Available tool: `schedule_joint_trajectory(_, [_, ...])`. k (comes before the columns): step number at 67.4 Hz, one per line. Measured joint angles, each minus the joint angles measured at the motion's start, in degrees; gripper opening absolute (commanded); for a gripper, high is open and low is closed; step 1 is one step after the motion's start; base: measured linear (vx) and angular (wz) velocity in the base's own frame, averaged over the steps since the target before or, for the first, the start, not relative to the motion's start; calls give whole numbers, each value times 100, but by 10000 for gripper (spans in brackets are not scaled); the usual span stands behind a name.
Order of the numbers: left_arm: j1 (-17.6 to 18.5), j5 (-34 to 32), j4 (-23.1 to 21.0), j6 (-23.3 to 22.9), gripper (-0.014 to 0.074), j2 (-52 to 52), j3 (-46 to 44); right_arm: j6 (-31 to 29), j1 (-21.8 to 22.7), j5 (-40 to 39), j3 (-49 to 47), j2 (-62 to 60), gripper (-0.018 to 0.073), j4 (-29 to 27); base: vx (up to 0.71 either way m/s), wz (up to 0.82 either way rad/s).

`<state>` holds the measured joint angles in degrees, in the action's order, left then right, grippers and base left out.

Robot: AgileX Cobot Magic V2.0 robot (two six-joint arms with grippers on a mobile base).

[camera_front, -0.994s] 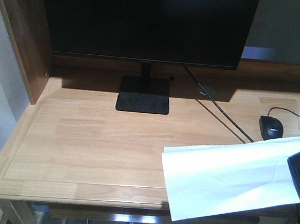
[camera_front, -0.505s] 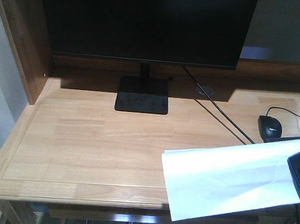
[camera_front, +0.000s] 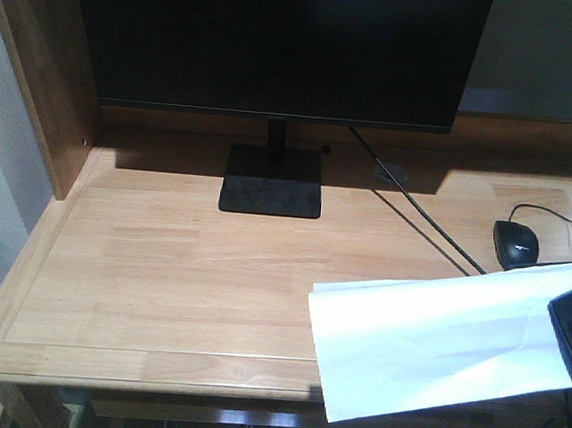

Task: Grab stapler and paper to desk for stapling

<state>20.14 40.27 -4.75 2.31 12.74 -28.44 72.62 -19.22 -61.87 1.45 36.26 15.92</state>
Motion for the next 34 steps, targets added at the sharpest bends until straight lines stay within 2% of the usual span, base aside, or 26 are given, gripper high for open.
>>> schedule_joint_trajectory(34, [0,0,0,0,-6,0,0,0,0,0,0,0,-5,0,0,0])
